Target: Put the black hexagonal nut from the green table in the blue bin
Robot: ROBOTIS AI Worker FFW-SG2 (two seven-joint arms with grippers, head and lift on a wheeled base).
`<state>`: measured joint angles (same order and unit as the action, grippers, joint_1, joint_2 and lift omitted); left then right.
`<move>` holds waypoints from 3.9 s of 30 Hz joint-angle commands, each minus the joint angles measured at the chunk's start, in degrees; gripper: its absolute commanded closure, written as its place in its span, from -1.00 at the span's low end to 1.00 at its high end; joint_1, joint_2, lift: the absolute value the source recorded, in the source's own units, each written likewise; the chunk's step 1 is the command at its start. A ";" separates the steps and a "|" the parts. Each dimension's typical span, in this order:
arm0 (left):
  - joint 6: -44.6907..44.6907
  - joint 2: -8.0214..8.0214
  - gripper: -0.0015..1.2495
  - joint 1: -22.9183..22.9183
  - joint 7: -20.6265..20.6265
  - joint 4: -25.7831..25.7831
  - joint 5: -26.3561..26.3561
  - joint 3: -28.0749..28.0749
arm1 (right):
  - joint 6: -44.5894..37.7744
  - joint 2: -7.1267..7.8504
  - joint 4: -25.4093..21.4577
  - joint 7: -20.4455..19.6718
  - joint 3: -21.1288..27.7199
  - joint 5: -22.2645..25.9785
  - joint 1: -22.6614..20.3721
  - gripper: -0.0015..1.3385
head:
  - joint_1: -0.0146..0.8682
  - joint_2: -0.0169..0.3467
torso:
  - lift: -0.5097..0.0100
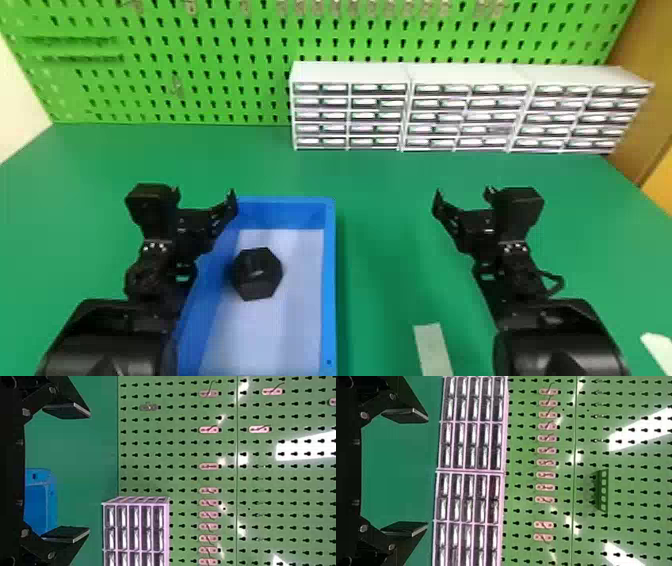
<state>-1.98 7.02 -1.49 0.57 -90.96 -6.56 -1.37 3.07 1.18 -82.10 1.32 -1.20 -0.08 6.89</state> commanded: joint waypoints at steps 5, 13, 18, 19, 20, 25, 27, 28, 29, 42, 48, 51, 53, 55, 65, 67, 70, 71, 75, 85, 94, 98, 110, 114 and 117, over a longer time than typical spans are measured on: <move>-0.21 -0.17 -0.62 0.17 0.05 0.26 -0.56 0.23 | 1.23 0.22 0.53 -0.17 -0.65 -0.19 -0.04 -0.51 | 0.59 -0.63 | 0.59; -0.92 -0.25 -0.62 0.26 0.05 0.26 -1.00 -0.04 | 0.27 0.75 0.09 -0.35 -1.26 0.60 0.05 -0.51 | 0.59 -0.63 | 0.59; -1.18 -0.25 -0.62 0.26 0.05 0.26 -1.18 -0.04 | 0.09 0.66 -0.35 -0.35 -1.26 0.60 -0.12 -0.51 | 0.59 -0.63 | 0.59; -1.18 -0.25 -0.62 0.17 0.05 0.26 -1.18 -0.04 | 0.09 0.57 -0.43 -0.35 -1.26 0.60 -0.21 -0.51 | 0.59 -0.63 | 0.59; -1.18 -0.25 -0.62 0.17 0.05 0.26 -1.27 -0.04 | 0.00 0.57 -0.52 -0.35 -1.26 0.60 -0.12 -0.51 | 0.59 -0.63 | 0.59; -1.18 -0.34 -0.62 0.08 0.66 0.26 -1.44 -0.65 | -0.96 0.75 -1.40 -0.35 -0.91 0.51 -0.12 -0.51 | 0.59 -0.63 | 0.59; -1.18 -0.43 -0.62 -0.09 0.92 0.26 -1.44 -0.91 | -1.23 0.84 -1.66 -0.35 -0.56 0.43 -0.12 -0.51 | 0.59 -0.63 | 0.59; -1.18 -0.52 -0.62 -0.09 0.92 0.26 -1.44 -0.91 | -1.23 0.92 -1.75 -0.26 -0.39 0.51 -0.12 -0.51 | 0.59 -0.63 | 0.59; -1.27 -0.52 -0.62 -0.09 0.92 0.26 -1.44 -1.00 | -1.23 0.92 -1.84 -0.26 -0.21 0.51 -0.12 -0.51 | 0.59 -0.63 | 0.59; -1.36 -0.78 -0.61 -0.27 0.92 0.44 -1.62 -1.00 | -1.49 1.01 -2.46 -0.26 -0.21 0.34 -0.39 -0.51 | 0.59 -0.63 | 0.59; -1.36 -0.78 -0.61 -0.09 0.92 0.44 -1.71 -0.83 | -1.67 1.19 -2.46 -0.26 -0.39 0.34 -0.30 -0.51 | 0.59 -0.63 | 0.59; -1.36 -0.78 -0.61 -0.09 0.92 0.44 -1.79 -0.91 | -1.84 1.45 -2.46 -0.35 -0.65 0.43 -0.21 -0.51 | 0.59 -0.63 | 0.59; -1.36 -0.78 -0.61 -0.09 0.92 0.44 -1.79 -1.00 | -1.84 1.54 -2.54 -0.26 -0.74 0.60 -0.21 -0.51 | 0.59 -0.63 | 0.59; -1.36 -0.78 -0.61 -0.18 0.92 0.44 -1.88 -1.00 | -1.93 1.54 -2.46 -0.26 -0.74 0.60 -0.12 -0.51 | 0.59 -0.63 | 0.59; -2.24 -0.78 -0.59 -0.27 0.92 0.26 -2.15 -1.00 | -2.11 1.63 -2.46 -0.26 -0.83 0.78 -0.30 -0.51 | 0.59 -0.63 | 0.59; -2.24 -0.78 -0.59 -0.36 0.92 0.17 -2.15 -1.00 | -2.11 1.54 -2.46 -0.26 -0.83 0.78 -0.30 -0.51 | 0.59 -0.63 | 0.59; -2.24 -0.78 -0.59 -0.45 0.92 0.09 -1.97 -1.09 | -2.19 1.63 -2.46 -0.26 -0.74 0.87 -0.30 -0.51 | 0.59 -0.63 | 0.59; -2.24 -0.78 -0.59 -0.53 0.92 0.09 -1.97 -1.09 | -2.19 1.54 -2.46 -0.26 -0.65 0.87 -0.30 -0.51 | 0.59 -0.63 | 0.59; -2.24 -0.78 -0.59 -0.62 0.92 0.09 -1.62 -1.35 | -2.28 1.45 -2.46 -0.26 -0.39 0.95 -0.39 -0.51 | 0.59 -0.63 | 0.59; -3.38 -0.78 -0.57 -0.89 0.92 -0.97 -1.35 -1.00 | -3.42 1.36 -3.16 -0.26 -0.65 0.87 -0.39 -0.50 | 0.59 -0.63 | 0.59; -2.85 -0.78 -0.57 -1.32 0.92 -1.23 -1.27 -1.09 | -3.42 1.36 -3.51 -0.26 -0.91 0.51 -0.30 -0.50 | 0.59 -0.63 | 0.59; -2.76 -0.78 -0.57 -1.32 0.92 -1.23 -1.27 -0.91 | -3.51 1.45 -3.51 -0.26 -1.18 0.43 -0.21 -0.50 | 0.59 -0.63 | 0.59; -2.76 -0.78 -0.57 -1.24 0.92 -1.14 -1.00 -1.18 | -3.86 1.54 -3.51 -0.26 -1.35 0.08 -0.12 -0.50 | 0.59 -0.63 | 0.59; -2.76 -0.78 -0.57 -1.15 0.92 -1.14 -1.00 -1.18 | -4.04 1.63 -3.51 -0.26 -1.18 0.08 -0.21 -0.50 | 0.59 -0.63 | 0.59; -2.76 -0.78 -0.57 -1.15 0.92 -1.14 -1.09 -1.09 | -4.13 1.63 -3.51 -0.26 -1.00 0.08 -0.12 -0.50 | 0.59 -0.63 | 0.59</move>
<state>-4.74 6.24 -2.67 1.49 -92.11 -7.56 -2.55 -0.91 2.80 -85.61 1.05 -2.40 0.00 6.74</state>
